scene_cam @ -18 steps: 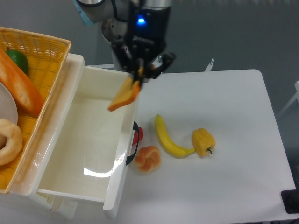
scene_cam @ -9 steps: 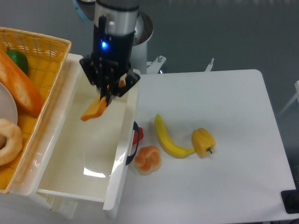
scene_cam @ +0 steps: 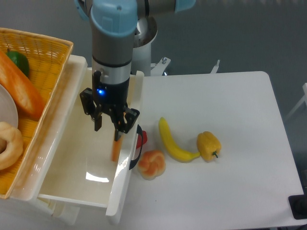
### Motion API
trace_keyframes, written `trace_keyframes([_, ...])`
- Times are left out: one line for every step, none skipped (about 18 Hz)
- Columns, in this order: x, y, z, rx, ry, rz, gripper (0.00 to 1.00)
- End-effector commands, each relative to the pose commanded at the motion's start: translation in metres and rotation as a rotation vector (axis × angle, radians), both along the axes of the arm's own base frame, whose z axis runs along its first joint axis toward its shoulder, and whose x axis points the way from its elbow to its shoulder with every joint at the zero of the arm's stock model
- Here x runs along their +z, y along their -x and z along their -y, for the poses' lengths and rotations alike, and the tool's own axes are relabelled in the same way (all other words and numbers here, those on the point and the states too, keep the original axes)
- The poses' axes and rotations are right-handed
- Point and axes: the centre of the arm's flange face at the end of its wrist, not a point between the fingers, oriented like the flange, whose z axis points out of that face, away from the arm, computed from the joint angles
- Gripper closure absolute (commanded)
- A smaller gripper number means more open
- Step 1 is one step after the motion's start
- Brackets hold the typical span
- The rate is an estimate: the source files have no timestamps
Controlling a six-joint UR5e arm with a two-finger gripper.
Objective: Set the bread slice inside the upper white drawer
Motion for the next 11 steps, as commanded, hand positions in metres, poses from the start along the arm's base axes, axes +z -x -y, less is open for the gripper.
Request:
trace_keyframes([0.001,-0.002,0.003,0.001,0.009,-0.011,0.00])
trace_keyframes([0.002,-0.004,0.007,0.000,0.022,-0.020,0.00])
trace_keyframes([0.003,-0.003,0.010,-0.004,0.027,-0.027,0.00])
trace_keyframes([0.003,-0.002,0.011,-0.003,0.033,-0.029,0.00])
trace_keyframes([0.004,0.000,0.014,0.003,0.038,-0.034,0.00])
trace_keyframes([0.009,0.002,0.018,0.010,0.036,-0.043,0.00])
trace_keyframes([0.012,0.006,0.022,0.020,0.033,-0.050,0.00])
trace_keyframes([0.015,0.018,0.030,0.039,0.031,-0.054,0.00])
trace_keyframes([0.019,0.028,0.038,0.057,0.025,-0.059,0.00])
trace_keyframes([0.020,0.035,0.042,0.070,0.018,-0.060,0.00])
trace_keyframes([0.023,0.047,0.050,0.093,0.008,-0.064,0.00])
